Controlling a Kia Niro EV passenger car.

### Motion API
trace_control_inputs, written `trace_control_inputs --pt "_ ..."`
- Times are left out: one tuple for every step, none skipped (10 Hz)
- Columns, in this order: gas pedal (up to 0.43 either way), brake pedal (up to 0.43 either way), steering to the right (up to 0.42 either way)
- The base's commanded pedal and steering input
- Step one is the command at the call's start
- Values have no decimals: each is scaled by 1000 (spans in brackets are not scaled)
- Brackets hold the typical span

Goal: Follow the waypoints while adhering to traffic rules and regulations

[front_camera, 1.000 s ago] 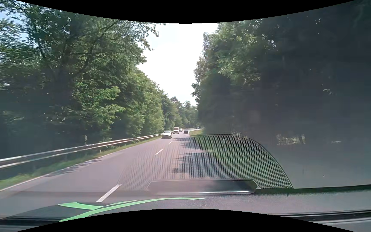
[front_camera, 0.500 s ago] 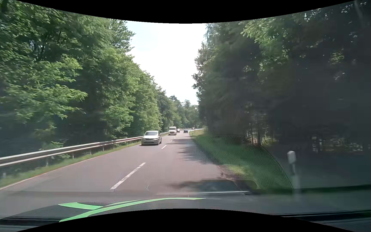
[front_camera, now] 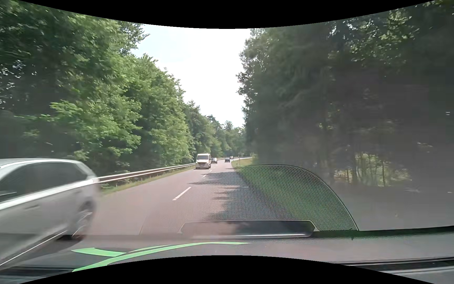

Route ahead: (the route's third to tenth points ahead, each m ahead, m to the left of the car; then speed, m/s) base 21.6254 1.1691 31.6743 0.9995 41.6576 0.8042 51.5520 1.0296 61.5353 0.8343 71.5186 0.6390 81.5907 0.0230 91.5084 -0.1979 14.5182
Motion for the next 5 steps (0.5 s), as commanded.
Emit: trace_control_inputs --pt "98 0 0" --pt "98 0 0" --pt "98 0 0" --pt "98 0 -1" --pt "98 0 -1"
